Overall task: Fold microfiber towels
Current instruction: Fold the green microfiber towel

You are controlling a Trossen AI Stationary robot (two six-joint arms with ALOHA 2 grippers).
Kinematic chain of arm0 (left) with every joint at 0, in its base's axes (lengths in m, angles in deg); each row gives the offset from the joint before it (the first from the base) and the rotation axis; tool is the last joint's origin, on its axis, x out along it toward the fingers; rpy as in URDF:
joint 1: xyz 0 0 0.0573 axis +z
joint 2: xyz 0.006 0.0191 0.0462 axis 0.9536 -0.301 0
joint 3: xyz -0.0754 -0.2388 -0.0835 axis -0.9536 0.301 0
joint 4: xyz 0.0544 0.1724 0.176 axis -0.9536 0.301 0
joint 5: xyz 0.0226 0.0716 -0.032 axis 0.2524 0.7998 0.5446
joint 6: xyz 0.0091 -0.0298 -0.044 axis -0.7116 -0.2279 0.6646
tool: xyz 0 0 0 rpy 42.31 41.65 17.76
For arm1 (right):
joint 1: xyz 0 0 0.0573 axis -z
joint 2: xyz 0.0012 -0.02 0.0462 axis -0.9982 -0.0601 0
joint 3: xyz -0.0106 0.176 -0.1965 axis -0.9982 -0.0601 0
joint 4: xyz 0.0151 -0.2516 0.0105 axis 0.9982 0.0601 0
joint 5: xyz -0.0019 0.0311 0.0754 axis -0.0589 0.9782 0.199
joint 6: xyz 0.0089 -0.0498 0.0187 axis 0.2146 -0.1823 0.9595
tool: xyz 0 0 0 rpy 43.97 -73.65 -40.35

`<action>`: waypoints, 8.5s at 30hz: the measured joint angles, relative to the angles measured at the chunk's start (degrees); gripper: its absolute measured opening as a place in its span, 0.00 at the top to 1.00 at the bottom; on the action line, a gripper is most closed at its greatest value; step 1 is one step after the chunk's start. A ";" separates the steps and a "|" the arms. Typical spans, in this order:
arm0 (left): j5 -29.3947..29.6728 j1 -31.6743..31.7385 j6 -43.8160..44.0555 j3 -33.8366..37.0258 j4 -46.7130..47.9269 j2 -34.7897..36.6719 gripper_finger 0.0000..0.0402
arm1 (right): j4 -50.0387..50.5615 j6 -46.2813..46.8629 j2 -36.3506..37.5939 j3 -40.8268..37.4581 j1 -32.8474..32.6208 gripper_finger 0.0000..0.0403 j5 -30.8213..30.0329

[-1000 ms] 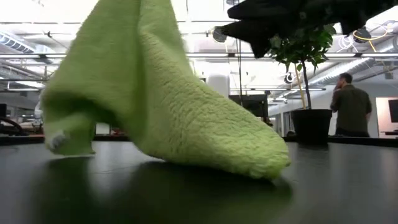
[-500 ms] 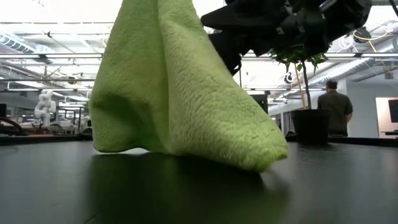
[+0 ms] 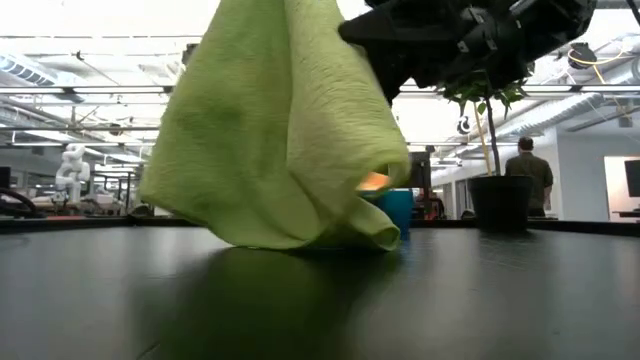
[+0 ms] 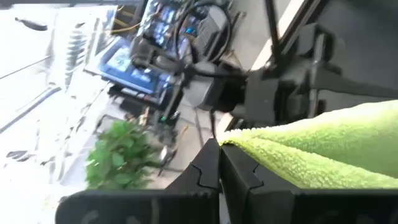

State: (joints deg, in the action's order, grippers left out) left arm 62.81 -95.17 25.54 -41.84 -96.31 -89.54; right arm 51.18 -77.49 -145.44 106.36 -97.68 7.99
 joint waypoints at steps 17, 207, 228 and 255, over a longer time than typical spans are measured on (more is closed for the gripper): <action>-0.10 0.86 14.00 0.00 3.92 0.46 0.77 | 24.99 -10.85 24.94 -0.04 0.99 1.00 -25.74; 12.80 -2.37 66.94 4.42 24.89 -2.25 0.97 | 0.10 0.48 -21.93 11.53 2.48 0.90 -20.89; 15.84 -2.57 58.51 4.39 31.67 12.71 0.99 | 41.38 -6.48 14.36 11.44 -1.67 1.00 -37.52; 8.74 -15.55 74.49 -0.22 39.22 16.91 0.99 | 38.76 -6.05 28.34 11.46 -16.81 1.00 -40.67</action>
State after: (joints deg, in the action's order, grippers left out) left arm 71.55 -110.72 100.03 -42.06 -57.09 -72.63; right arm 89.94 -83.54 -117.10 117.82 -114.49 -32.67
